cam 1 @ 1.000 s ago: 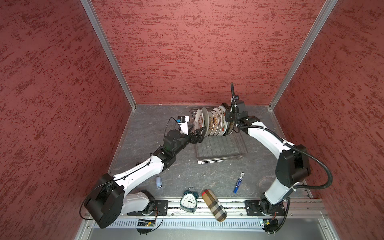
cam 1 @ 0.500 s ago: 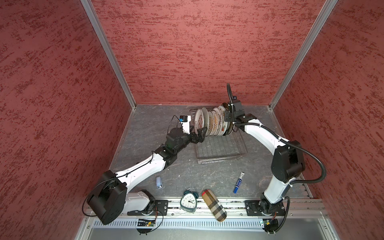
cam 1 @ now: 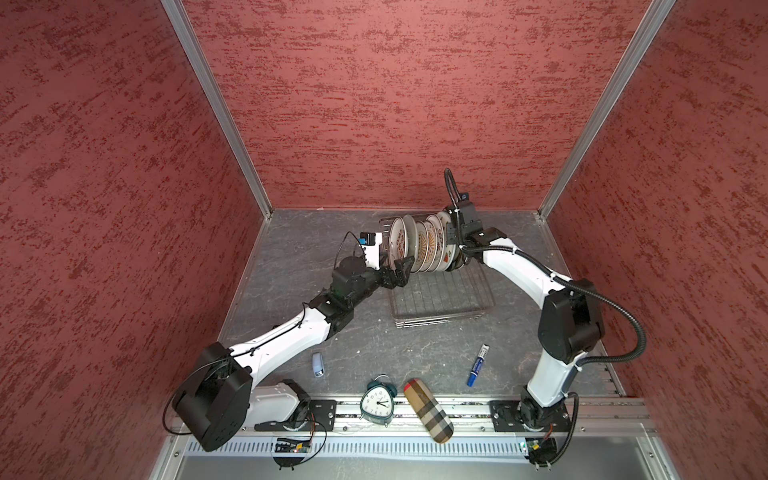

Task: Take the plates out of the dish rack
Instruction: 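Grasp the dark-rimmed plate rim with the right gripper and lift it up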

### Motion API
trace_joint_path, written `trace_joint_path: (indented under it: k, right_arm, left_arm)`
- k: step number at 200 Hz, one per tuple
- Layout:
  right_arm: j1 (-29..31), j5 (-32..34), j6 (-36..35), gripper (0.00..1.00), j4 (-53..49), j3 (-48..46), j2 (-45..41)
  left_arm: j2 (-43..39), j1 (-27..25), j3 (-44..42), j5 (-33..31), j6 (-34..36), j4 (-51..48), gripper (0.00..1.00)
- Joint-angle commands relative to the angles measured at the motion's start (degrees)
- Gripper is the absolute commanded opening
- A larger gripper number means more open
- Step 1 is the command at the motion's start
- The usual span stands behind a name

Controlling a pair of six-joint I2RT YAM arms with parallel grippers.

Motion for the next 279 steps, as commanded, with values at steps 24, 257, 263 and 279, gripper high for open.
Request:
trace_joint_path:
  k: [24,257,263,279]
  right_arm:
    - [1.60,2.40,-0.21,0.03,1.24,3.80,0.36]
    - [3.99,12.05,-5.63,0.00,-1.38,8.86,-7.64]
    - [4.06,12.19,-5.59,0.00,-1.34,8.78,-8.24]
    - [4.02,11.97,-5.37,0.00,-1.17,8.27,-9.76]
  left_arm:
    - [-1.63,-0.27,-1.28,-0.15,0.92,0.64,0.99]
    - [-3.76,0.31,-4.30,2.35,-0.51,2.76,0.99]
    - [-3.89,0.32,-4.32,2.16,-0.49,2.74,0.99]
    - [-4.33,0.32,-4.51,1.57,-0.58,2.36,0.99]
